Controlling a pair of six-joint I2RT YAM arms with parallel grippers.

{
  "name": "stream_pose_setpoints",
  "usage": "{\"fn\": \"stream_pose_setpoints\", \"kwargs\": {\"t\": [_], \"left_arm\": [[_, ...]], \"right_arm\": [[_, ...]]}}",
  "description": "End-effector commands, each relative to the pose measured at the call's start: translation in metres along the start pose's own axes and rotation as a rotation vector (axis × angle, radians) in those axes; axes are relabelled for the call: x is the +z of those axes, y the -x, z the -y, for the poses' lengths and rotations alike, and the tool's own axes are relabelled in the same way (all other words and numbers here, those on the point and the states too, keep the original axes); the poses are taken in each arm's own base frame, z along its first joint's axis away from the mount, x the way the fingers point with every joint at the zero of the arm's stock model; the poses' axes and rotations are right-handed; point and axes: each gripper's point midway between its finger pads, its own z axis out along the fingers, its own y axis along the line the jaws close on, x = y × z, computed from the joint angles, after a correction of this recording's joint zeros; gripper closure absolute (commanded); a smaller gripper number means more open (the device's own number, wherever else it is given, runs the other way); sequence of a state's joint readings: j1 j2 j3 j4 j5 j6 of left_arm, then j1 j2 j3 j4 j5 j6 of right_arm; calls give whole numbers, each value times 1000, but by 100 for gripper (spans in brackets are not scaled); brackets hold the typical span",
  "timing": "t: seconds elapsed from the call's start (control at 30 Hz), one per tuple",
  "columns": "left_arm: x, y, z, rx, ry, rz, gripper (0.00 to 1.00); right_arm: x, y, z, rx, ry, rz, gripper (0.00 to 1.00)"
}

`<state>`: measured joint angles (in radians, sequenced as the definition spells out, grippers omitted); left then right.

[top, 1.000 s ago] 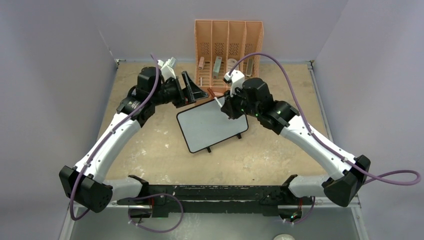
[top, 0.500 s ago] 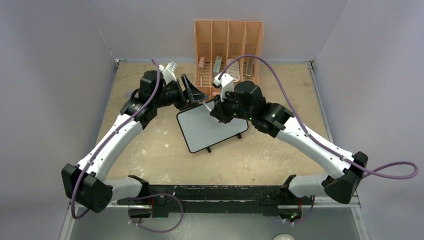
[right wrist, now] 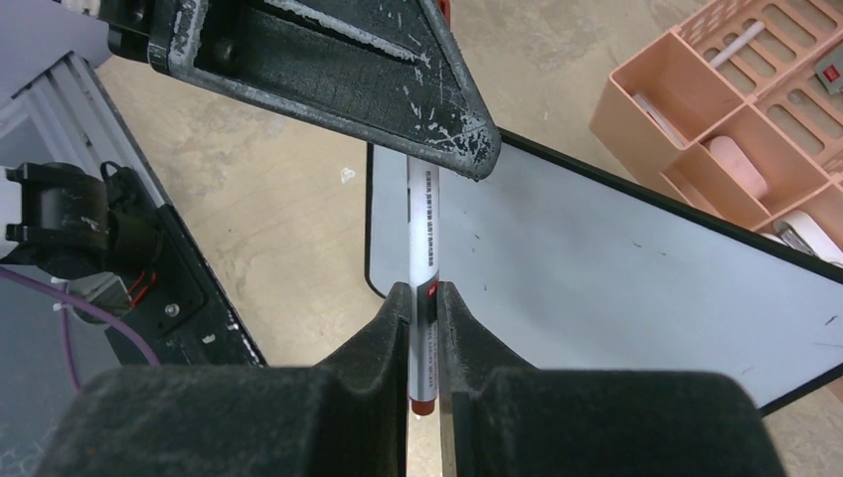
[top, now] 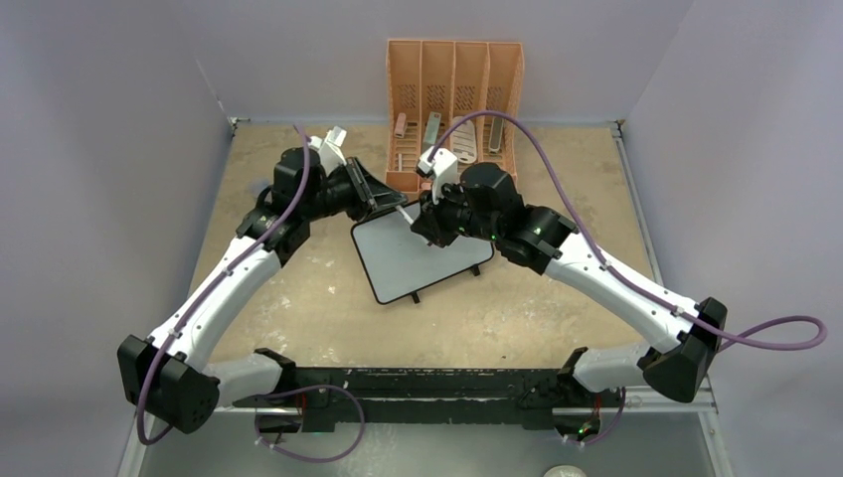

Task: Write a sentence on the whiteboard
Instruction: Open the whiteboard marker at the center of the board.

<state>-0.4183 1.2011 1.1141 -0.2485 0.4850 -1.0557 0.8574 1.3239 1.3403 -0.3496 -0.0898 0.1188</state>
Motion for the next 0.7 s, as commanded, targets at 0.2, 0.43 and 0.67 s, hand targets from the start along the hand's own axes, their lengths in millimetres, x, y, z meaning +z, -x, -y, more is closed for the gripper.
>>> {"fn": "stream_pose_setpoints", "kwargs": {"t": [0.2, 0.43, 0.67], "left_arm": [[-22, 9, 10, -157, -41, 126, 100], [-37, 9, 11, -324, -79, 185, 100], [-47, 6, 16, -448, -150, 196, 100]], "right_arm": [[-15, 43, -23, 24, 111, 255, 70], [-44, 65, -29, 157, 163, 536, 34], [-54, 63, -33, 276, 228, 660, 26]]}}
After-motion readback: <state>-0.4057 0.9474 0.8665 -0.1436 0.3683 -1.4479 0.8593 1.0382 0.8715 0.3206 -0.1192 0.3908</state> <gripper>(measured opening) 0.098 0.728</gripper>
